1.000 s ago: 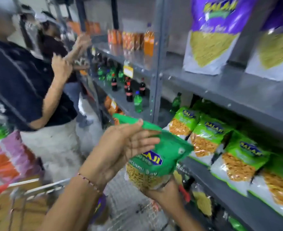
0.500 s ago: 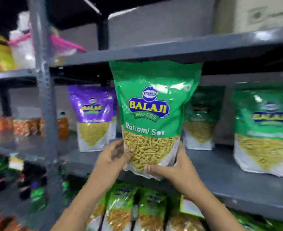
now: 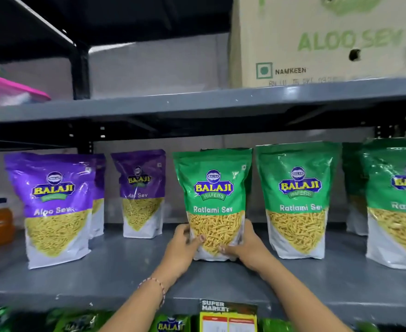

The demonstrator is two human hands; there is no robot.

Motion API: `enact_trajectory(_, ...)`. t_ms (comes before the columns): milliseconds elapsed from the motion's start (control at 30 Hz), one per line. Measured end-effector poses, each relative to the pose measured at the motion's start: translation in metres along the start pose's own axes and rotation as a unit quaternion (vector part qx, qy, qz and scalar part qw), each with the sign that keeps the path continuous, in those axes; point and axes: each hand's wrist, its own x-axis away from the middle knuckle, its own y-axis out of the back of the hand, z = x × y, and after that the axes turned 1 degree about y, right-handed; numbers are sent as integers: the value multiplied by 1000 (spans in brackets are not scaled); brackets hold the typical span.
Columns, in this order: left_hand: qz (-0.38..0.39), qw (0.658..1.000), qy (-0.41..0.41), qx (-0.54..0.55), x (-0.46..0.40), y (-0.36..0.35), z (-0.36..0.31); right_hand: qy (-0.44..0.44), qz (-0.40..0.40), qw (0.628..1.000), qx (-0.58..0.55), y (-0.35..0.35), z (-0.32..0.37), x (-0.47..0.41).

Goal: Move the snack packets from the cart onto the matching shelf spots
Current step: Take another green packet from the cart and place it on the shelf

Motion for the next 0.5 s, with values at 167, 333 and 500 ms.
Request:
enact_trajectory(167,5,1000,19,8,-11,-13,-1,-4,8,1000,10,6,-1,-5)
enact_trajectory(333,10,1000,25,7,-9,-15,-3,-23,4,1000,10,6,-4,-6)
enact_trajectory(500,22,999,11,-28,-1,-3,-3,-27,-63,998,2,3,12,6)
